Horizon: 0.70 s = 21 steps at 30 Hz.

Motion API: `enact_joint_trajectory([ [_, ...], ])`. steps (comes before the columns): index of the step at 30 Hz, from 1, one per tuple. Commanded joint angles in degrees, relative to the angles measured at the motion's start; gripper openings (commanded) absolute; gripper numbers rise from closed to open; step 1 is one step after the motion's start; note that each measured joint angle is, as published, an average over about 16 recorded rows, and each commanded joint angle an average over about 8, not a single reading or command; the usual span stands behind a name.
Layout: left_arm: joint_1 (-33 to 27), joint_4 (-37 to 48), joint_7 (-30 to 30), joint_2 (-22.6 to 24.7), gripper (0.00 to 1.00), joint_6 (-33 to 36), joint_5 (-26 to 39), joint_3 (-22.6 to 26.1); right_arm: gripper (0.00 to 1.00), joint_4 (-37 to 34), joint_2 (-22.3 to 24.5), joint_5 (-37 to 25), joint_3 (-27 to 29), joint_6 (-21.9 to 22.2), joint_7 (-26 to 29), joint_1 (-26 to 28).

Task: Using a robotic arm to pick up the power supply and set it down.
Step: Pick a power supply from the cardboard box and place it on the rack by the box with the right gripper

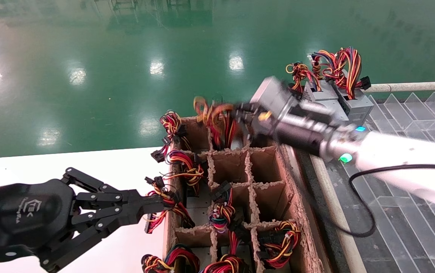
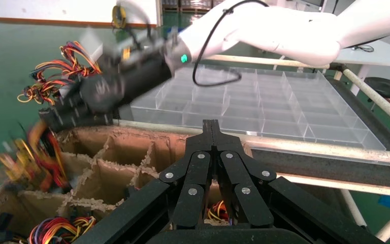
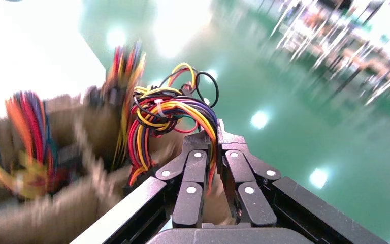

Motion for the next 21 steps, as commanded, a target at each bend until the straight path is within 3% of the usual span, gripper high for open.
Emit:
enact_joint_trajectory([
  [1,0.0,0.0,0.0,0.0,0.00,0.0,0.0,0.0,0.00,1.0,0.6,2.7,1.6,-0.1,-1.0,-0.4],
  [10,0.0,0.0,0.0,0.0,0.00,0.0,0.0,0.0,0.00,7.8,4.6,13.0,11.1,1.5,-6.0,-1.4],
  [21,0.0,0.0,0.0,0.0,0.00,0.0,0.0,0.0,0.00,10.1,11.3,15.2,18.6,4.2,-10.3,0.0],
])
